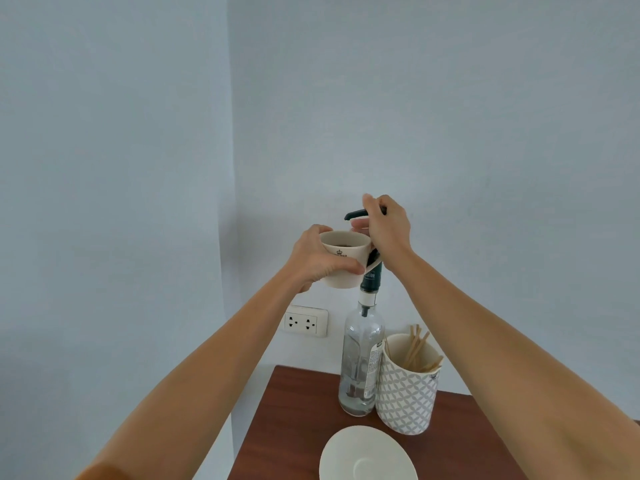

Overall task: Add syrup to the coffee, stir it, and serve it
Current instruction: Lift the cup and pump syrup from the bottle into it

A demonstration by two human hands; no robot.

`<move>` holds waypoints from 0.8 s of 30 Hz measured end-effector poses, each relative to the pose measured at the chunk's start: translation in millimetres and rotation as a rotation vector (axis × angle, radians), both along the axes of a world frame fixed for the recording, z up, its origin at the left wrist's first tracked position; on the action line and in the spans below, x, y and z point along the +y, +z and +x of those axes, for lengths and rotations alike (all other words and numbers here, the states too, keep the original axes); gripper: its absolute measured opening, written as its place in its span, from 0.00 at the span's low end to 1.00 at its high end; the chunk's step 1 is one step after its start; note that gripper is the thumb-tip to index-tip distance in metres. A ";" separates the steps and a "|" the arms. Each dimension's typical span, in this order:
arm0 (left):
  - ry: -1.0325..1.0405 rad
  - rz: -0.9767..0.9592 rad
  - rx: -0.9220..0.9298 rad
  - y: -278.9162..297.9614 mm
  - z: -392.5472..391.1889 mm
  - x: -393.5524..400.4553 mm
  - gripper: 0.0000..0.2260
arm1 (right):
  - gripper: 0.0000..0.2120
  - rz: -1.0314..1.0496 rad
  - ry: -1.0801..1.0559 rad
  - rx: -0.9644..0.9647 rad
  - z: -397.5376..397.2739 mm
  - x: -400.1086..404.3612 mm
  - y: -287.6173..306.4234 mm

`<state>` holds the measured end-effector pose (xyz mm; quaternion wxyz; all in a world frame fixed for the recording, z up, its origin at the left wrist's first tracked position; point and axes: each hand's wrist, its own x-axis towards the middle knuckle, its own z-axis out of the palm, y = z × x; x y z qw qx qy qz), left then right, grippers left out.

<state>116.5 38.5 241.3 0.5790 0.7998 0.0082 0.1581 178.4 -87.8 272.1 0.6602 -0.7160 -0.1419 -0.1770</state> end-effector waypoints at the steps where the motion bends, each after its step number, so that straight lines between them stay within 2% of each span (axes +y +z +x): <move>1: 0.001 0.002 -0.005 0.7 -0.9 -0.3 0.39 | 0.15 -0.010 -0.005 0.010 -2.7 -1.2 0.5; 4: 0.006 0.017 -0.009 -0.8 -7.8 -1.6 0.43 | 0.22 -0.053 -0.066 -0.013 -16.1 -7.8 -10.9; 8: 0.000 0.035 -0.026 -17.4 -22.6 -2.6 0.47 | 0.15 -0.031 -0.191 -0.117 -42.0 -26.0 -47.6; 16: -0.117 0.019 0.019 -95.5 -51.8 -16.9 0.39 | 0.18 -0.201 0.154 0.051 -85.5 -55.0 -126.7; 24: -0.227 -0.059 0.097 -207.2 -76.8 -45.0 0.39 | 0.16 -0.170 0.223 0.233 -108.4 -94.2 -224.8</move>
